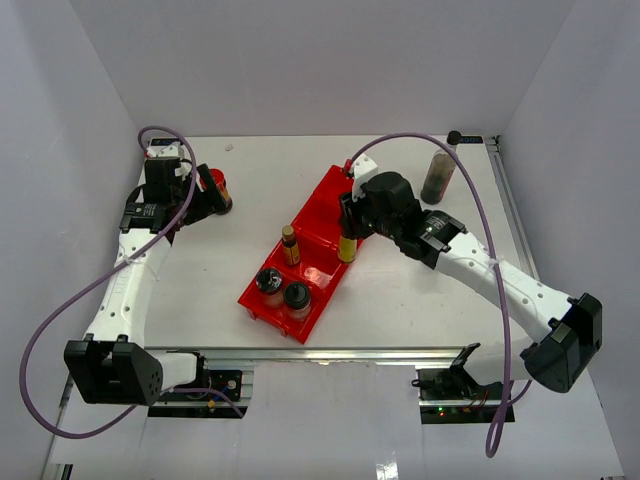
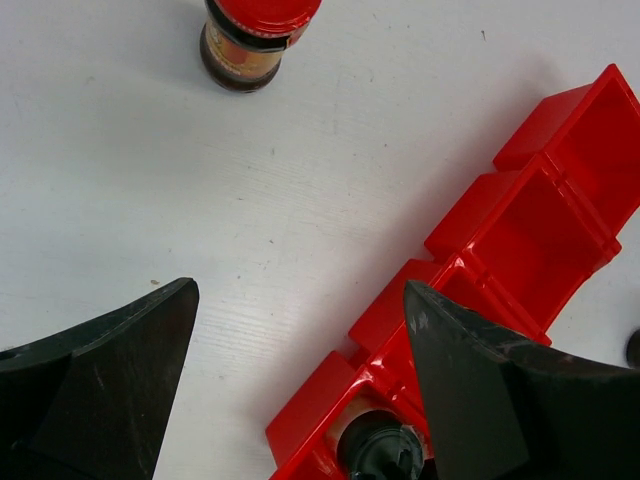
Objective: Organize the condiment bottles
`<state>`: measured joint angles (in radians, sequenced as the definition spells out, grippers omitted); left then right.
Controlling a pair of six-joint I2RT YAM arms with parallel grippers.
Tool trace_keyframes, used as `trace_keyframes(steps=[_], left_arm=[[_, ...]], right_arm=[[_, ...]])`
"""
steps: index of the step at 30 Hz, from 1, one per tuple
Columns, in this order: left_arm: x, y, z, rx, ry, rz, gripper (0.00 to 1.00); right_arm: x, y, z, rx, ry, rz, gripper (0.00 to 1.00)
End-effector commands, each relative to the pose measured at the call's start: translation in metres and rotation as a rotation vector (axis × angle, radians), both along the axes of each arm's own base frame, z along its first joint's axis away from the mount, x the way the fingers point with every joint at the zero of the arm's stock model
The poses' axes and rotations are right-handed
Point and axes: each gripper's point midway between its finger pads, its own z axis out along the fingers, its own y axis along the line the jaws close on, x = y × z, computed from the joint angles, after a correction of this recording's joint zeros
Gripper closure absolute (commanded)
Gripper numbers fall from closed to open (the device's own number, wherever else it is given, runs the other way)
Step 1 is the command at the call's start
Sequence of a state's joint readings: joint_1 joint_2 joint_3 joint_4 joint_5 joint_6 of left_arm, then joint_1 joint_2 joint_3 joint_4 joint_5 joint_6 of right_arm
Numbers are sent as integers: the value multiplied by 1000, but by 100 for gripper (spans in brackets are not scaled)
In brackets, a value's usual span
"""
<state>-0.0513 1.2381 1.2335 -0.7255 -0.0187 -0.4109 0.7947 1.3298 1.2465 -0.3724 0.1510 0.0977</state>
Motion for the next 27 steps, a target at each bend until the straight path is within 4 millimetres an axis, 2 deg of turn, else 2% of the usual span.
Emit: trace_keyframes(steps=[1, 3, 10, 20, 27], left_arm=[[1, 0, 14, -57, -42, -34, 6], [0, 11, 13, -62, -38, 0, 6], [-2, 18, 11, -67, -36, 20, 6], [-7, 15, 20, -77, -64, 11, 6], [-7, 17, 16, -67, -60, 16, 6]], right_arm=[[-1, 26, 27, 115, -80, 15, 92], [-6, 36, 26, 123, -83, 31, 92], [-15, 62, 17, 111, -94, 69, 92], [-6, 82, -13, 113, -148, 76, 92], [-3, 90, -30, 130, -182, 89, 92]])
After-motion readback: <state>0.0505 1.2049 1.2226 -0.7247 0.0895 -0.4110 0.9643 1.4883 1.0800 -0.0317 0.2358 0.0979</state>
